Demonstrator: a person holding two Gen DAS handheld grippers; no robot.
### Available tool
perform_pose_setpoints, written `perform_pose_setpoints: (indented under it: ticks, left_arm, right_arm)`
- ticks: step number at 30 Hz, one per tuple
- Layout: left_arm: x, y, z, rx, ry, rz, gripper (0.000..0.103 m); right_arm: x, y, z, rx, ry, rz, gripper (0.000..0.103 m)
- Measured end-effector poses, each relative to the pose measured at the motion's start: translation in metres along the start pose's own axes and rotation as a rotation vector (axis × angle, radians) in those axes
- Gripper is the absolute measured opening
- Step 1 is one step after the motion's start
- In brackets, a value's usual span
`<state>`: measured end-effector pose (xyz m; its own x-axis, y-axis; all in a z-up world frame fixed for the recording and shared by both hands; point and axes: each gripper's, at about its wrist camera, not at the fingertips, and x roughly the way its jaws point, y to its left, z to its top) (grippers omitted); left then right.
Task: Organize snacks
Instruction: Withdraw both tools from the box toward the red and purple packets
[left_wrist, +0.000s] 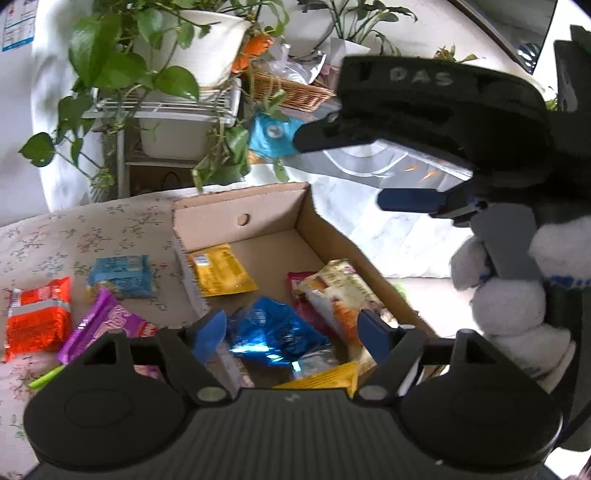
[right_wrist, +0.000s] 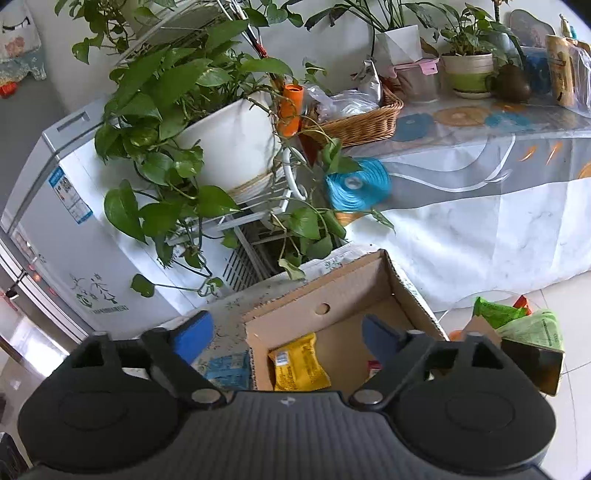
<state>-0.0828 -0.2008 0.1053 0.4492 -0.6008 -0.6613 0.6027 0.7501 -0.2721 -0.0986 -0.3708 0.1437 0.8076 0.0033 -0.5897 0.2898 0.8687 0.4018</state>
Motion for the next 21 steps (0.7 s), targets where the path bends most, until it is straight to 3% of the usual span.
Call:
perform_pose_setpoints:
  ticks: [9, 21]
  left_arm:
    - [-0.018, 0.039, 0.000, -0.057, 0.006, 0.033, 0.080]
    - [-0.048, 0.108, 0.004, -0.141, -0.038, 0.133, 0.081]
  right_arm:
    - [0.006, 0.016, -0.003, -0.039, 0.014, 0.048, 0.097]
    - [0.017, 0.053, -0.015, -0.148, 0.026, 0.083, 0.100]
